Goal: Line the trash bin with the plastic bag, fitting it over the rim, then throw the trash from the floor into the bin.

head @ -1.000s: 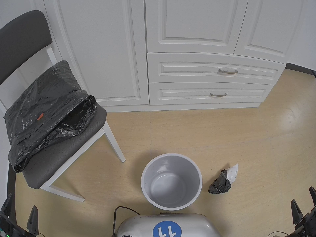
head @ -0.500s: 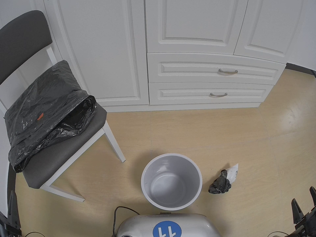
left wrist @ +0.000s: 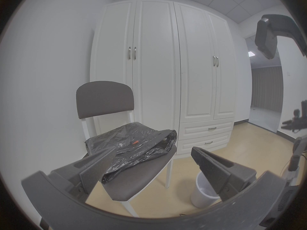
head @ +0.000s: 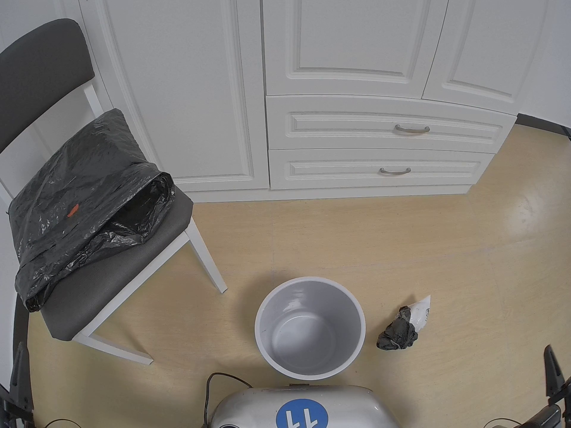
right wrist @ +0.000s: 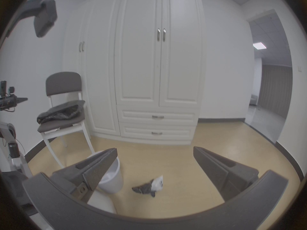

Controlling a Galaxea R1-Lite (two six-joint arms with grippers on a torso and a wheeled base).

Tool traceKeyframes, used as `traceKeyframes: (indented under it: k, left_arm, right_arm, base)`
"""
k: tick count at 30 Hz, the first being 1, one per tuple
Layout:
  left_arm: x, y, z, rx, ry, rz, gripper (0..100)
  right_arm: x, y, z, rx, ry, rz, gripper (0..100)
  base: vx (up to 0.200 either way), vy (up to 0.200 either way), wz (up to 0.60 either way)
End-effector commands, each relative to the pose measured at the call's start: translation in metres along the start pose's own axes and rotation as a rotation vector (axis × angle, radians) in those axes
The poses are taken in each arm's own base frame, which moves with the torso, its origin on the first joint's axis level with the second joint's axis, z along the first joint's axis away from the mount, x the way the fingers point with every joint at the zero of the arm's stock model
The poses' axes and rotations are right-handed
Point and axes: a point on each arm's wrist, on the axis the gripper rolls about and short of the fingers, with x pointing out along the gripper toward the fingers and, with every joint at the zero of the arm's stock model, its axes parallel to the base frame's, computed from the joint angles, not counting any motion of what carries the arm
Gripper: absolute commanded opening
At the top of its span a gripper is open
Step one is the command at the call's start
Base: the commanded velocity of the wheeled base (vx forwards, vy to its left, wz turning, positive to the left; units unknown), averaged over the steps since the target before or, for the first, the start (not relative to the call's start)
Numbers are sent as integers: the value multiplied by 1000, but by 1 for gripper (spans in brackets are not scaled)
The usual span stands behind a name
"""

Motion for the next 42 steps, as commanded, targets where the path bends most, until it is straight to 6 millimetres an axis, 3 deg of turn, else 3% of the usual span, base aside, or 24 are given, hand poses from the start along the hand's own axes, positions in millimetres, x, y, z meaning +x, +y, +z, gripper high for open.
traceKeyframes:
  k: [1,6,9,12,18,22,27,32,39,42]
  left_arm:
    - [20,1,19,37,83,-2,100]
    - [42,3,34,41,159,34,100]
    - [70,8,44,70,285,163,100]
    - [85,12,49,115,371,233,100]
    - [93,14,52,208,430,278,100]
    - [93,18,54,305,541,370,100]
    - [83,22,61,392,630,498,100]
    - [71,17,55,410,672,425,100]
    - [76,18,52,401,705,391,100]
    - [95,25,45,389,793,396,100]
  right_arm:
    - [14,-3,46,5,-13,67,100]
    - [44,-6,66,86,107,83,100]
    - [78,-9,79,73,217,87,100]
    - [104,-11,86,58,279,96,100]
    - [135,-9,101,91,310,119,100]
    - [160,4,120,209,297,127,100]
    - [188,26,106,261,358,58,100]
    - [209,36,89,259,373,61,100]
    - [223,40,75,252,411,48,100]
    - [223,40,74,253,414,47,100]
  base:
    - [0,0,0]
    - [0,0,0]
    - [0,0,0]
    - [0,0,0]
    - [0,0,0]
    - [0,0,0]
    - [0,0,0]
    - [0,0,0]
    - [0,0,0]
    - [0,0,0]
